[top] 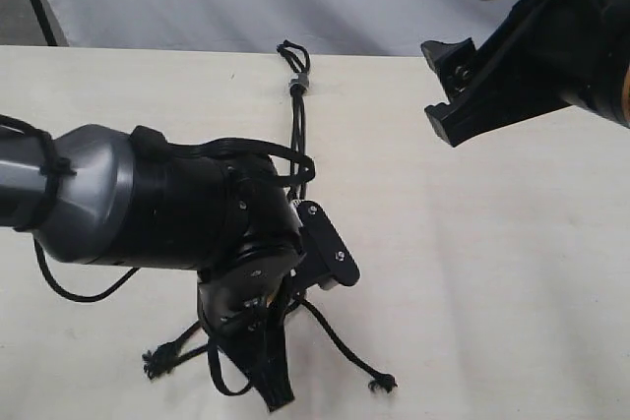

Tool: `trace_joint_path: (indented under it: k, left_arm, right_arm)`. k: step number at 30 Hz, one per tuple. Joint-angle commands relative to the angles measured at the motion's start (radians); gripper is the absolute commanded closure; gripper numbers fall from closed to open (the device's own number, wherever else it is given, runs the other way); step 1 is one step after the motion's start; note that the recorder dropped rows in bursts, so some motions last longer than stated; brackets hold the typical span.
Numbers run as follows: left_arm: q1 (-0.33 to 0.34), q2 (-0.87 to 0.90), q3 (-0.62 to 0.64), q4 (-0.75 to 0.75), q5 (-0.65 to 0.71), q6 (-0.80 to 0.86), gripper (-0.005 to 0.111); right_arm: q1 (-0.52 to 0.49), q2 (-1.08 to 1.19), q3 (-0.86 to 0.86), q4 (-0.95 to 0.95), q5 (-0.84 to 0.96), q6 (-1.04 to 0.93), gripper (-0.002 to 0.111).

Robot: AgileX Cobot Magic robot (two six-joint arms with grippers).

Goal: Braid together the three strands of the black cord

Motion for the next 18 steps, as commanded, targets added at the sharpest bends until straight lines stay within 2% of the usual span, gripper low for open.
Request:
trace_joint_path:
  k: [1,7,9,14,18]
  left_arm:
    - [0.023,0.002,-0.006,0.136,0.012,0.003,0.107]
    - [0.181,0.061,-0.004,0.169,-0.089,0.093,0.107]
    - [0.214,0.098,-0.004,0.169,-0.117,0.100,0.107]
    - [0.241,0.165,-0.004,0.158,-0.140,0.100,0.107]
    - [0.210,0.172,-0.004,0.015,-0.121,0.129,0.107]
  right_arm:
    - [-0.006,-0.008,-0.001,-0.007,-0.009,0.005,0.027]
    - [-0.006,-0.008,-0.001,-0.007,-0.009,0.005,0.027]
    - [-0.006,-0.008,-0.001,-0.007,-0.009,0.005,0.027]
    - [-0.006,-0.008,-0.001,-0.011,-0.010,0.005,0.027]
    - [-0.006,-0.008,-0.001,-0.016,-0.010,0.005,0.027]
